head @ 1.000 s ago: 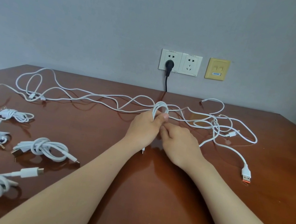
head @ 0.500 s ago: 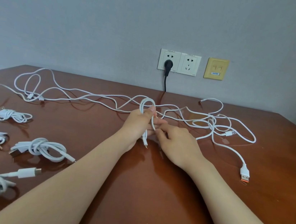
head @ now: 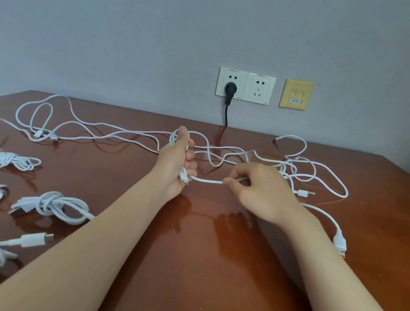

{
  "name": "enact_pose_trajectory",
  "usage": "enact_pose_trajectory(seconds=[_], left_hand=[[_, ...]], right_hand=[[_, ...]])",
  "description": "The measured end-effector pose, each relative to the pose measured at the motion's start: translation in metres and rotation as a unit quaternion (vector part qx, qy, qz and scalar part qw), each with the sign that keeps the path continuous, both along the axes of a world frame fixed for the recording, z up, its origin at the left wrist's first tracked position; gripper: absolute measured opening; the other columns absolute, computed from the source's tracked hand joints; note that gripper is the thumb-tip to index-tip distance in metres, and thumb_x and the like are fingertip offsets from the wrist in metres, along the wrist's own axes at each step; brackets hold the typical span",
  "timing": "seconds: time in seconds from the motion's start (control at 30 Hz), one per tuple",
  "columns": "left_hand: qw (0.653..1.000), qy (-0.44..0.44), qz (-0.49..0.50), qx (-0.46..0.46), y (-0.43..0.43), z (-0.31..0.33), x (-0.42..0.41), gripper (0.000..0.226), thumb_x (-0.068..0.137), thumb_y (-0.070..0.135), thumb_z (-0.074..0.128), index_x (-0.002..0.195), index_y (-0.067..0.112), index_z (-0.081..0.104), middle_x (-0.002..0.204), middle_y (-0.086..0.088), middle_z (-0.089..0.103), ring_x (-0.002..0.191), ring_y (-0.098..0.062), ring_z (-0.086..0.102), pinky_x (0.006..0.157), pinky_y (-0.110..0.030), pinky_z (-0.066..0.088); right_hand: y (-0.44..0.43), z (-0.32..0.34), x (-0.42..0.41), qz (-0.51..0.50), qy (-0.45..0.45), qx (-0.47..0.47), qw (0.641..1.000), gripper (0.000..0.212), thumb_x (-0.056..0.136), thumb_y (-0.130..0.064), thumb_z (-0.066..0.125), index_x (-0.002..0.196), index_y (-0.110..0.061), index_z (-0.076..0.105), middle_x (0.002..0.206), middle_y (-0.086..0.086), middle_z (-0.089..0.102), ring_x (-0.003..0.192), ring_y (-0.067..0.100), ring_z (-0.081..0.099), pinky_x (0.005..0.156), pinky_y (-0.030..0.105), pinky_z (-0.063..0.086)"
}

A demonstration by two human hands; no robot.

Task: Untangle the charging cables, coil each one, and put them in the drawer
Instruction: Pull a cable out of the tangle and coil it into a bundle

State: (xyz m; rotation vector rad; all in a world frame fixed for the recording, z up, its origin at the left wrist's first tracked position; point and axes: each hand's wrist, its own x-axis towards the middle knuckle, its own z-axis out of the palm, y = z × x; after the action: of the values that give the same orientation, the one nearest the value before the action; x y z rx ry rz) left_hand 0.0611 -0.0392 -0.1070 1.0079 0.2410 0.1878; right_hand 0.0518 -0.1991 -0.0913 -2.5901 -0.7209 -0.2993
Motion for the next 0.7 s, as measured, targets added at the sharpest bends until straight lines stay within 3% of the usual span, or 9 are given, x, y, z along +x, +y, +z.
enact_pose_trajectory(seconds=[0.13,0.27,0.37,0.47,0.6,0.67,0.7], left_hand=[[1.000,-0.005,-0.003,0.012,0.002,0.002,-0.002,0.040,0.096,0.047,0.040,0.069,0.018,0.043,0.042,0.009,0.030,0.030,-0.004,0.023,0.031,-0.013,0.022],[0.979,-0.025,0.027,0.198,-0.004,0.000,-0.002,0.039,0.097,0.043,0.042,0.070,0.015,0.047,0.043,0.005,0.033,0.034,-0.008,0.027,0.035,-0.016,0.026],[0.953,-0.029,0.035,0.301,-0.006,-0.002,-0.002,0.041,0.096,0.044,0.043,0.069,0.013,0.046,0.041,0.005,0.035,0.030,-0.008,0.030,0.036,-0.017,0.029],[0.924,-0.016,0.016,0.383,-0.007,-0.006,-0.002,0.047,0.095,0.049,0.041,0.066,0.012,0.047,0.047,0.000,0.040,0.028,-0.006,0.033,0.034,-0.015,0.029],[0.909,0.004,-0.069,0.410,-0.016,-0.009,-0.003,0.057,0.091,0.062,0.029,0.067,0.017,0.053,0.052,-0.001,0.042,0.050,-0.015,0.041,0.049,-0.025,0.028],[0.910,-0.001,-0.107,0.401,-0.019,-0.008,-0.004,0.064,0.090,0.064,0.016,0.065,0.018,0.053,0.039,0.007,0.041,0.038,-0.009,0.038,0.046,-0.022,0.025],[0.908,-0.001,-0.124,0.400,-0.020,-0.008,-0.004,0.065,0.091,0.062,0.012,0.072,0.016,0.054,0.032,0.009,0.041,0.031,-0.003,0.037,0.042,-0.020,0.027]], right_hand=[[0.001,0.004,-0.001,0.025,-0.048,-0.016,0.998,0.012,0.091,-0.020,0.051,0.087,-0.021,0.063,0.085,-0.009,0.050,0.084,0.012,0.043,0.075,0.026,0.026],[0.010,-0.006,-0.003,0.069,-0.079,-0.052,0.993,0.012,0.087,-0.016,0.053,0.078,-0.023,0.056,0.083,-0.005,0.046,0.096,0.024,0.051,0.076,0.030,0.034],[0.013,-0.009,-0.004,0.099,-0.094,-0.052,0.989,0.018,0.087,-0.014,0.053,0.075,-0.026,0.046,0.080,-0.005,0.043,0.095,0.027,0.050,0.072,0.031,0.036],[0.015,-0.008,-0.006,0.119,-0.114,-0.022,0.986,0.011,0.090,-0.015,0.052,0.081,-0.018,0.058,0.084,-0.003,0.050,0.091,0.024,0.051,0.071,0.033,0.037],[0.017,-0.007,-0.007,0.133,-0.101,0.067,0.984,0.009,0.090,-0.019,0.055,0.089,-0.018,0.064,0.078,-0.009,0.048,0.076,0.012,0.043,0.066,0.029,0.031],[0.014,-0.005,-0.005,0.112,-0.058,0.093,0.988,0.003,0.089,-0.021,0.059,0.089,-0.021,0.056,0.073,-0.013,0.052,0.069,0.009,0.044,0.065,0.030,0.033],[0.013,-0.005,-0.004,0.106,-0.041,0.103,0.988,0.009,0.087,-0.022,0.060,0.089,-0.022,0.051,0.071,-0.014,0.055,0.068,0.009,0.046,0.065,0.031,0.035]])
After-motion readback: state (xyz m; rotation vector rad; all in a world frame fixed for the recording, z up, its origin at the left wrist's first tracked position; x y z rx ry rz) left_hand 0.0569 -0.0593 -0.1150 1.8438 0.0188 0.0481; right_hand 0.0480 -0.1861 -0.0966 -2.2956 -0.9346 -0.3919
